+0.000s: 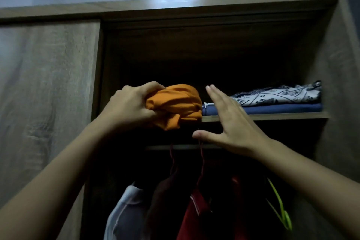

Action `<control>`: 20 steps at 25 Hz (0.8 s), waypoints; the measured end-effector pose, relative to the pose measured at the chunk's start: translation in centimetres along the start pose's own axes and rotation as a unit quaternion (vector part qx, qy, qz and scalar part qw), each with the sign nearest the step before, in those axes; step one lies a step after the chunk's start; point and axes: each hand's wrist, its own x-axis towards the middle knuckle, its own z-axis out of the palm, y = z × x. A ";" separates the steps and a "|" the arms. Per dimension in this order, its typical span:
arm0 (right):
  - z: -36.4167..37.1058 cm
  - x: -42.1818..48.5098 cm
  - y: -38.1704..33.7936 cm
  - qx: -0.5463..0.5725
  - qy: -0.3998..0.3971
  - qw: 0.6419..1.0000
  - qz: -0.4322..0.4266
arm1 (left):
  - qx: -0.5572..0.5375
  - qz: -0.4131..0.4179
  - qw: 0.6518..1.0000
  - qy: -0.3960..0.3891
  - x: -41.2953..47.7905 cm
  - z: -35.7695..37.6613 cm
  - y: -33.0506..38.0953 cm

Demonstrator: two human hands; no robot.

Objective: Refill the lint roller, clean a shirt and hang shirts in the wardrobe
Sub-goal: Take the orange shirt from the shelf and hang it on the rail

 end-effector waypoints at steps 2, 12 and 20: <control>-1.4 -1.8 -1.5 -0.003 0.025 0.998 -0.057 | 0.049 -0.005 0.995 0.086 -2.9 0.3 3.1; -5.8 -17.7 -2.4 0.013 -0.154 0.988 0.014 | -0.366 -0.175 0.901 -0.154 -13.8 7.9 14.5; -11.6 -27.1 -2.4 0.100 -0.194 0.952 0.216 | -0.449 -0.149 0.832 -0.291 -19.6 11.3 17.8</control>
